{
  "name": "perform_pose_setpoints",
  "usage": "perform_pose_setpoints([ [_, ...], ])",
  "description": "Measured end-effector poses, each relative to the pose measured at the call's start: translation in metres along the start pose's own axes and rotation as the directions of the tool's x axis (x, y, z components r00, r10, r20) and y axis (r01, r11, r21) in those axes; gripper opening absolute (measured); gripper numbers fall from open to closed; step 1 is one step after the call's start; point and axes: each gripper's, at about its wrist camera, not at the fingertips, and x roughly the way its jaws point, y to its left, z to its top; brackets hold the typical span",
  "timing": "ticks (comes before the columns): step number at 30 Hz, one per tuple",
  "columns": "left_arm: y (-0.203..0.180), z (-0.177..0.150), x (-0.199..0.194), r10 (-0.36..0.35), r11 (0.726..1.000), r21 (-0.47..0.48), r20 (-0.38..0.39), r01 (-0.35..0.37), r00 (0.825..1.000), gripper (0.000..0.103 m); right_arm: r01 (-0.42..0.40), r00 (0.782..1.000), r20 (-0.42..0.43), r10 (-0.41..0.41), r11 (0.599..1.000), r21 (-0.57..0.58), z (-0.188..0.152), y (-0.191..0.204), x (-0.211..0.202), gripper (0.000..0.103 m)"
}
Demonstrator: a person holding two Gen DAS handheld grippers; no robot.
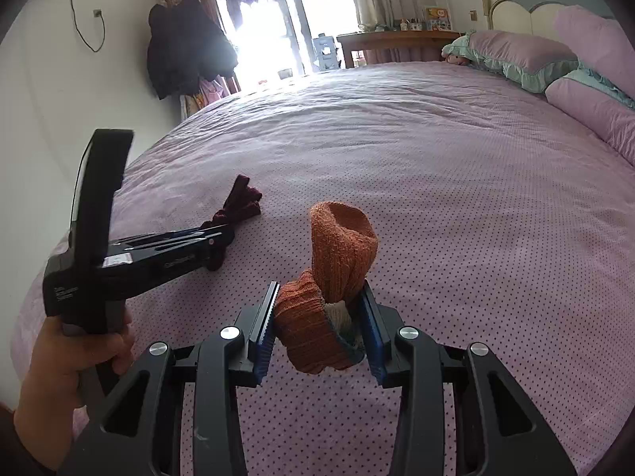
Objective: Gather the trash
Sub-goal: 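Grasp the orange sock with the right gripper while the left gripper grasps the dark red scrunchie, then carry both items over the yellow bin and open both grippers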
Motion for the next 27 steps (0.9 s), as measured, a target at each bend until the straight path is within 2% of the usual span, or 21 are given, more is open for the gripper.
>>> perform_pose_setpoints([
  [4,0.01,-0.017,-0.027,-0.051,0.998,-0.026,0.048,0.052,0.998,0.019,-0.015,1.0,0.005,0.015,1.0,-0.009,-0.004,0.006,-0.009,0.038],
  [9,0.008,-0.042,-0.082,-0.104,0.994,0.032,0.125,0.101,0.987,0.019,-0.025,0.999,0.03,0.026,0.999,-0.034,-0.01,0.017,-0.03,0.038],
  [14,-0.01,-0.071,-0.128,-0.188,0.981,0.082,0.147,0.177,0.971,0.019,-0.04,0.997,0.059,0.044,0.997,-0.062,-0.027,0.029,-0.064,0.038],
  [20,-0.047,-0.11,-0.153,-0.277,0.955,0.14,0.105,0.261,0.955,0.019,-0.028,0.996,0.078,0.034,0.996,-0.084,-0.058,0.036,-0.109,0.038],
  [27,-0.086,-0.153,-0.163,-0.352,0.924,0.178,0.052,0.338,0.934,0.019,0.033,0.994,0.104,-0.026,0.998,-0.057,-0.092,0.018,-0.161,0.038],
])
